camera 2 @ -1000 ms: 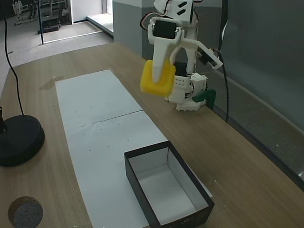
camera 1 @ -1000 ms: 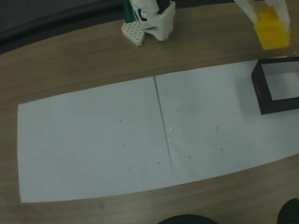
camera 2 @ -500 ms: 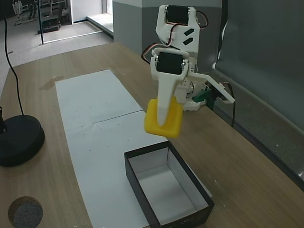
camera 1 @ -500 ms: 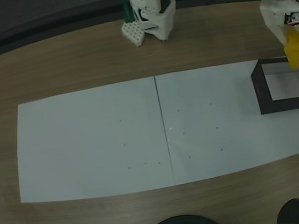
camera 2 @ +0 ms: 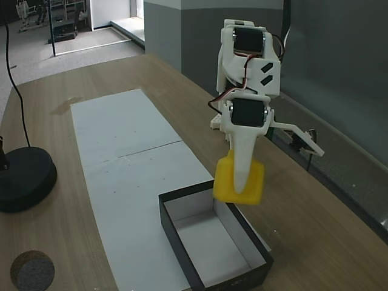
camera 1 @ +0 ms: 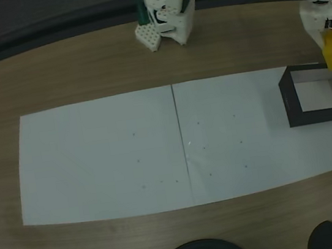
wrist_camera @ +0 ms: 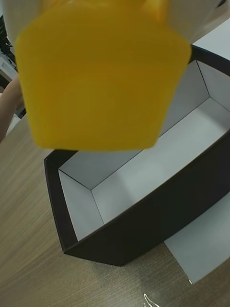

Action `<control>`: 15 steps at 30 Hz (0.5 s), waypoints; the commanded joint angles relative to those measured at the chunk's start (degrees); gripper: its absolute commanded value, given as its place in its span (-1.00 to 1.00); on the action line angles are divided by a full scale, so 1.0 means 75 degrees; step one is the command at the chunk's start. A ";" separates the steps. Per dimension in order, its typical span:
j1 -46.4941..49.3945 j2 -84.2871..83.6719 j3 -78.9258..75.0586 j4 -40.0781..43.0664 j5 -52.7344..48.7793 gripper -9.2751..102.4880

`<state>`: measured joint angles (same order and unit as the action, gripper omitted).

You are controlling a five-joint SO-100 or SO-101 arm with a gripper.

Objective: Grab a yellow square and put it in the box.

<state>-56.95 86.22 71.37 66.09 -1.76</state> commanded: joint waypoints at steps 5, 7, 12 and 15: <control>0.0105 0.0164 -0.0516 -0.0176 -0.0023 -0.72; 0.0223 0.0164 -0.0527 -0.0176 0.0035 -0.69; 0.0504 0.0164 -0.0516 -0.0164 0.0047 -0.64; 0.0598 0.0187 -0.0516 -0.0176 0.0047 -0.59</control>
<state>-53.00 86.22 71.37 65.92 -1.76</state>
